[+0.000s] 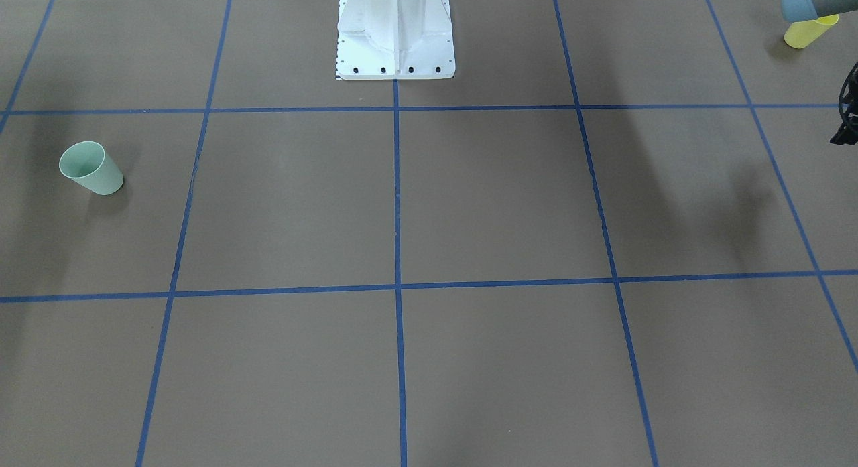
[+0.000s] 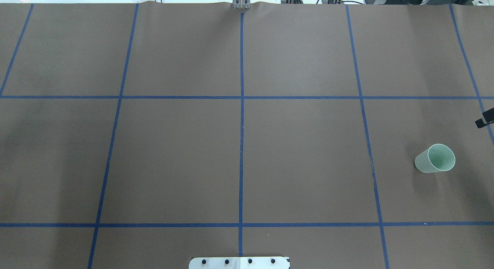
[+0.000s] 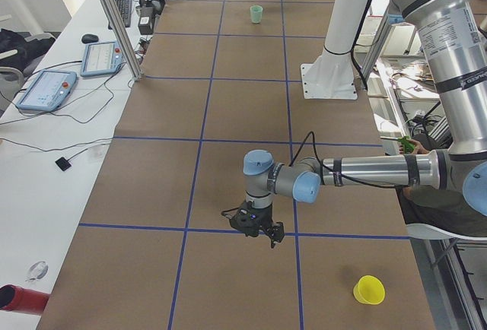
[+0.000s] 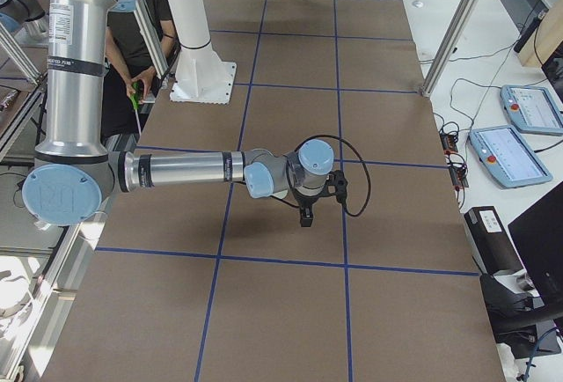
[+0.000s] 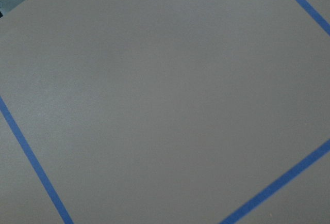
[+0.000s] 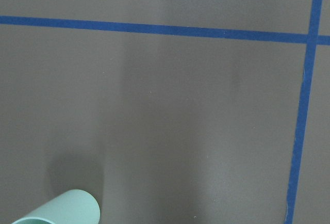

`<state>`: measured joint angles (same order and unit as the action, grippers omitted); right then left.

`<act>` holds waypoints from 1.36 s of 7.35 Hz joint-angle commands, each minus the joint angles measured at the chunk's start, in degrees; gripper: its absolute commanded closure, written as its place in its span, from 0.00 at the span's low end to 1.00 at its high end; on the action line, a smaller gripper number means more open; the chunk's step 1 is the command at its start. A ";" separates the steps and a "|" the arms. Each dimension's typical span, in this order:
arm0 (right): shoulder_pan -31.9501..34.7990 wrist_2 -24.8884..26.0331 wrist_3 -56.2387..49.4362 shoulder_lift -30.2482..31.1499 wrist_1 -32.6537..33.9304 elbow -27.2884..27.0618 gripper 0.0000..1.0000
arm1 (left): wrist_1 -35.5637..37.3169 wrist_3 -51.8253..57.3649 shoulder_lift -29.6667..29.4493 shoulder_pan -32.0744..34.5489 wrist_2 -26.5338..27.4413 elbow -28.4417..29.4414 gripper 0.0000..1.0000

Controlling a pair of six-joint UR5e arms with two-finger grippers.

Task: Transfer and stack yellow cup on green cup

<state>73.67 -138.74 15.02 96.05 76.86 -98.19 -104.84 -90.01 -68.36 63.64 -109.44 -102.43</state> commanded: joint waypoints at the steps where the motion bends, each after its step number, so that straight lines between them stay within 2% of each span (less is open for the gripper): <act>1: -0.55 -0.21 0.01 0.01 -1.53 0.11 0.00 | 7.75 -19.49 1.56 -11.47 9.74 0.04 0.00; 2: -0.98 -0.21 0.10 0.01 -2.06 0.11 0.00 | 16.42 -26.46 1.56 -15.18 12.47 0.30 0.00; 4: -1.60 -0.39 0.10 0.01 -2.24 -0.07 0.00 | 29.36 -38.95 1.56 -17.84 12.58 -0.31 0.00; 5: -1.69 -0.48 0.01 0.01 -2.24 -0.24 0.00 | 33.61 -46.23 1.65 -19.85 11.89 0.04 0.00; 6: -1.69 -0.48 0.10 0.01 -2.24 -0.24 0.00 | 37.56 -51.87 1.65 -22.92 8.75 1.17 0.01; 8: -2.13 -0.48 0.10 0.01 -2.24 -0.24 0.00 | 37.60 -63.04 1.22 -30.21 0.40 2.84 0.01; 9: -2.30 -0.48 0.10 0.01 -2.24 -0.24 0.00 | 37.34 -68.92 1.21 -36.77 -3.64 3.72 0.01; 10: -2.31 -0.39 -0.08 0.01 -2.24 -0.24 0.00 | 32.90 -74.03 1.12 -39.88 -4.46 8.34 0.01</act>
<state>71.48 -139.20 15.07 96.06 74.62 -98.43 -68.53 -157.28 -67.12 28.89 -111.30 -98.05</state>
